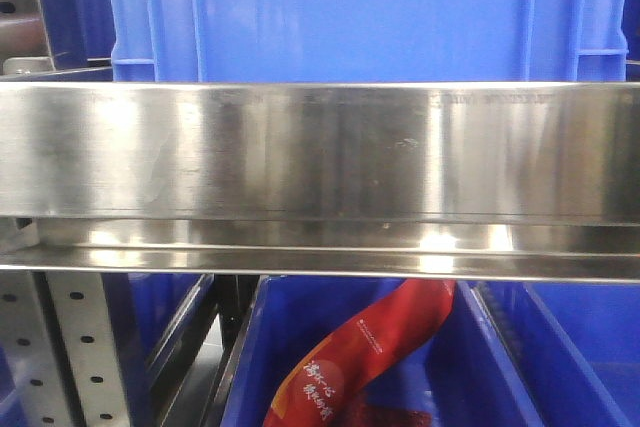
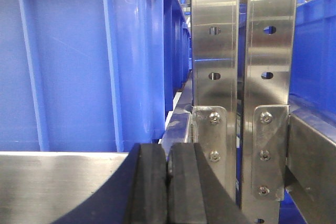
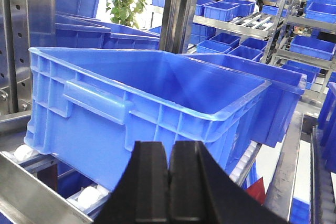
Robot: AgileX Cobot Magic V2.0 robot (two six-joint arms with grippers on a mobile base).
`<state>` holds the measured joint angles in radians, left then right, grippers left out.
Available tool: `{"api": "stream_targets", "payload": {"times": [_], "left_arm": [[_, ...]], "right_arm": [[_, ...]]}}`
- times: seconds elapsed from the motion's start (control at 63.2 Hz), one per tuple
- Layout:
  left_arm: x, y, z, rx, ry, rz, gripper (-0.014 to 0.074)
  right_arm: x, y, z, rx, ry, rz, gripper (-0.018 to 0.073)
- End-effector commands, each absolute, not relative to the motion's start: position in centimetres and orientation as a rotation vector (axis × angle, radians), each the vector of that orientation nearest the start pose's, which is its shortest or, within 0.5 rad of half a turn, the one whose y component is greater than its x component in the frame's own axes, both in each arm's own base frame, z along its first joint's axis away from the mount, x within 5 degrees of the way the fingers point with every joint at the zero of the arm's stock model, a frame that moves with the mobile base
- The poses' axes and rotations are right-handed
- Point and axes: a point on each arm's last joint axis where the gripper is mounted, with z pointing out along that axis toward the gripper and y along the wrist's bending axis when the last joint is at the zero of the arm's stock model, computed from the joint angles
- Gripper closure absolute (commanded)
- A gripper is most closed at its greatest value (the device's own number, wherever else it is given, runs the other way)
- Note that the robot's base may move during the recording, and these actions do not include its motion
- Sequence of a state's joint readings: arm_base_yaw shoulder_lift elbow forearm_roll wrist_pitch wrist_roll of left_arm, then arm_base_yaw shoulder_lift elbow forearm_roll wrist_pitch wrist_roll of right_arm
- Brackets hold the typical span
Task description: Grab PVC pipe and place in blue bin
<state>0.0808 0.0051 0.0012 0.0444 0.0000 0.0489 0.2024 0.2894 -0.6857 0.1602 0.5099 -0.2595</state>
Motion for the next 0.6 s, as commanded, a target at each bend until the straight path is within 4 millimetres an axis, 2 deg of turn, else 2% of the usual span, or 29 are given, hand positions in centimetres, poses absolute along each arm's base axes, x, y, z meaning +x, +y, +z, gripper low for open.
{"api": "stream_targets", "payload": {"times": [0.0,0.317,0.586], "left_arm": [[5.6,0.5,21.5,-0.004,1.467,0.134,0.0707],[5.6,0.5,21.5,-0.004,1.467,0.134,0.0707],[5.6,0.5,21.5,-0.004,1.467,0.134,0.0707]], "right_arm": [[4.0,1.5,37.6,-0.309,1.538,0.12,0.0728],[4.0,1.5,37.3,-0.315,1.559,0.121,0.0728],[5.7,1.4,35.4,-0.278,1.442,0.064,0.0728]]}}
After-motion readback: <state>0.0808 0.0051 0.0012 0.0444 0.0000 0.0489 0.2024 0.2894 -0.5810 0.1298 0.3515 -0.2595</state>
